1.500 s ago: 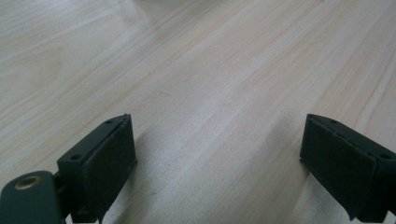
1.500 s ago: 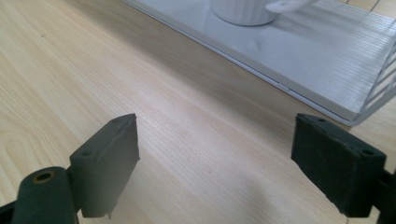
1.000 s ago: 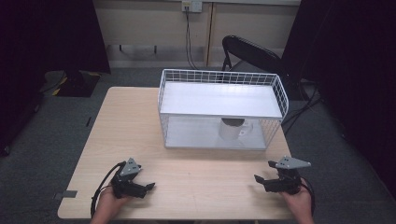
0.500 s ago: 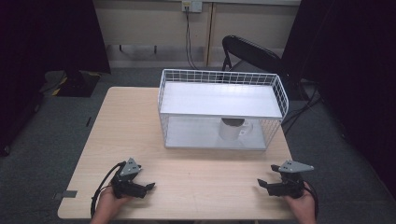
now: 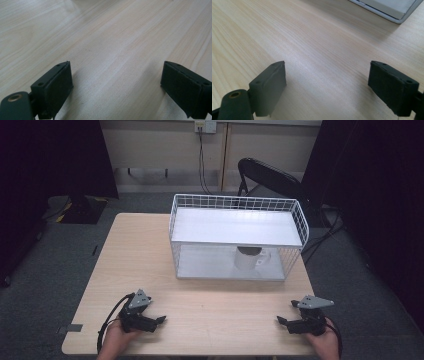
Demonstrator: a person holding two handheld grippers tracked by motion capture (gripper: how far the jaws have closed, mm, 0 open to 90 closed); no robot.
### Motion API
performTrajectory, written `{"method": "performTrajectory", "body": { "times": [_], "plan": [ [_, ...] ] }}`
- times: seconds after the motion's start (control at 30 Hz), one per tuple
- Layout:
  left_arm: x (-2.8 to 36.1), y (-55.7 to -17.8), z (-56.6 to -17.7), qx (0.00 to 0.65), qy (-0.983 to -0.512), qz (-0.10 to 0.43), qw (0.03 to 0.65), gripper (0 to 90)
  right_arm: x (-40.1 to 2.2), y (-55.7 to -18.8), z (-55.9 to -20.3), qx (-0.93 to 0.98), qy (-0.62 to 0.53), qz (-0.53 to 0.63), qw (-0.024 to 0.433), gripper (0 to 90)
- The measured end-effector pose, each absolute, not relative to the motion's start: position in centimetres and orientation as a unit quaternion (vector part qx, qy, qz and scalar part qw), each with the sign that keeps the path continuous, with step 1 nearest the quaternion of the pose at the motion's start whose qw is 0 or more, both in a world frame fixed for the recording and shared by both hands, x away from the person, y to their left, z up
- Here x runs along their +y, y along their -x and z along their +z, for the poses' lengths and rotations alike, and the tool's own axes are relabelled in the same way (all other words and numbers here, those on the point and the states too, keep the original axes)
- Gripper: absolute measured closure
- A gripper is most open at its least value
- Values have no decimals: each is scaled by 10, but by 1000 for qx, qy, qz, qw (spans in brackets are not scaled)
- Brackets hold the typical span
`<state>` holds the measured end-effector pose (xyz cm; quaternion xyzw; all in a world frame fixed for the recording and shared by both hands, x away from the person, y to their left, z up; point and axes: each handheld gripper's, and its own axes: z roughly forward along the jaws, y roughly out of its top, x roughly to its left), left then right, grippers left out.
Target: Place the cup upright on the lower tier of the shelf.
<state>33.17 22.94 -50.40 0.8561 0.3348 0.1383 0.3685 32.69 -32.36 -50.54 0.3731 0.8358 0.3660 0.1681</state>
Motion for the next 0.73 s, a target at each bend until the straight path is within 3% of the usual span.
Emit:
{"method": "performTrajectory", "body": {
  "times": [0.73],
  "plan": [
    [229,-331,-504,336,-855,140,368,97,-327,-327,-506,835,-379,365,162,130]
  ]
}}
